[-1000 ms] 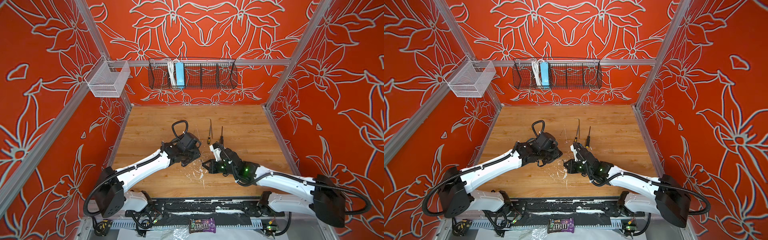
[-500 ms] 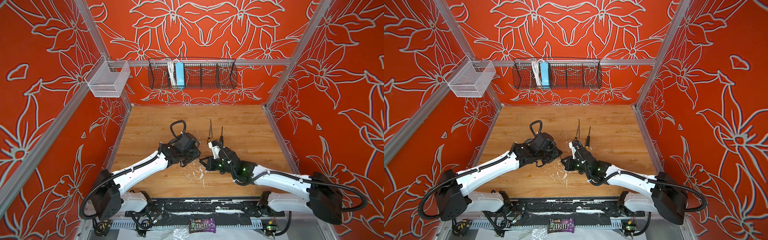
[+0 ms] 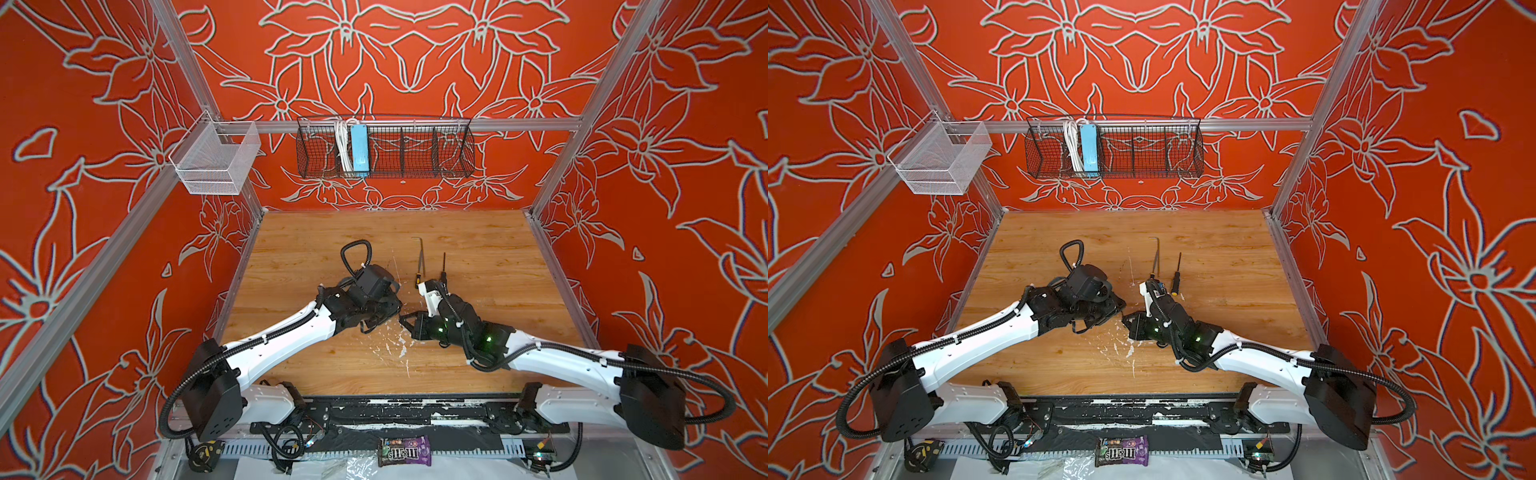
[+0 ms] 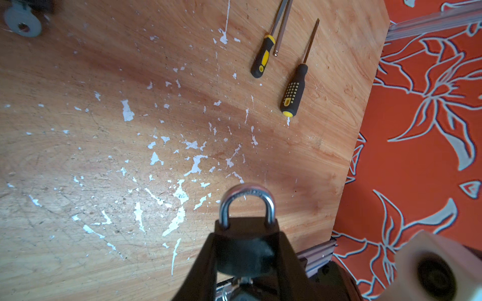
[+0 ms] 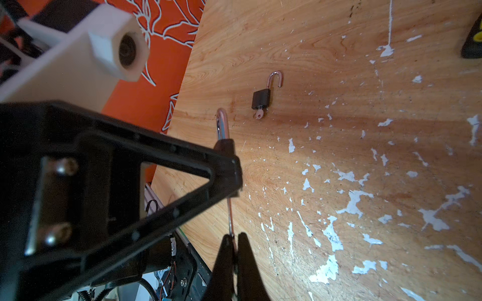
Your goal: Unlock with the key
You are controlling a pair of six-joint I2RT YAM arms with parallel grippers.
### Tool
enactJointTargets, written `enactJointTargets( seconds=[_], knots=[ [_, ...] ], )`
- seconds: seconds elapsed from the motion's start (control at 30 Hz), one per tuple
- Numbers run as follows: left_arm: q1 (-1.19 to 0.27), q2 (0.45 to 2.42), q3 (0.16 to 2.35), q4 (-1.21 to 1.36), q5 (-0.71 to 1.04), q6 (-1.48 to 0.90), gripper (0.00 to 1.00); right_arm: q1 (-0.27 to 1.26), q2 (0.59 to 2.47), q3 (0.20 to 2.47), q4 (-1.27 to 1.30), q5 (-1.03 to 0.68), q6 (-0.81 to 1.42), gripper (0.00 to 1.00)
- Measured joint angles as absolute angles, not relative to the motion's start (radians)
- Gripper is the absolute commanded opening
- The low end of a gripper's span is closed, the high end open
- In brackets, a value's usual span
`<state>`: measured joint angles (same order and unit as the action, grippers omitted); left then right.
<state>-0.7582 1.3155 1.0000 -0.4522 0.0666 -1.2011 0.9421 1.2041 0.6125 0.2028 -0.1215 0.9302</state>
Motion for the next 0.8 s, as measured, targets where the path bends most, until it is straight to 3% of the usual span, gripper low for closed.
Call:
enactJointTargets(
  seconds=[0.8],
  knots=[
    [-0.761,1.308,1.042,-0.489,0.082,-1.077,0.0,0.807,1.218,0.656,0.186,-0.385,0.927,0.0]
  ],
)
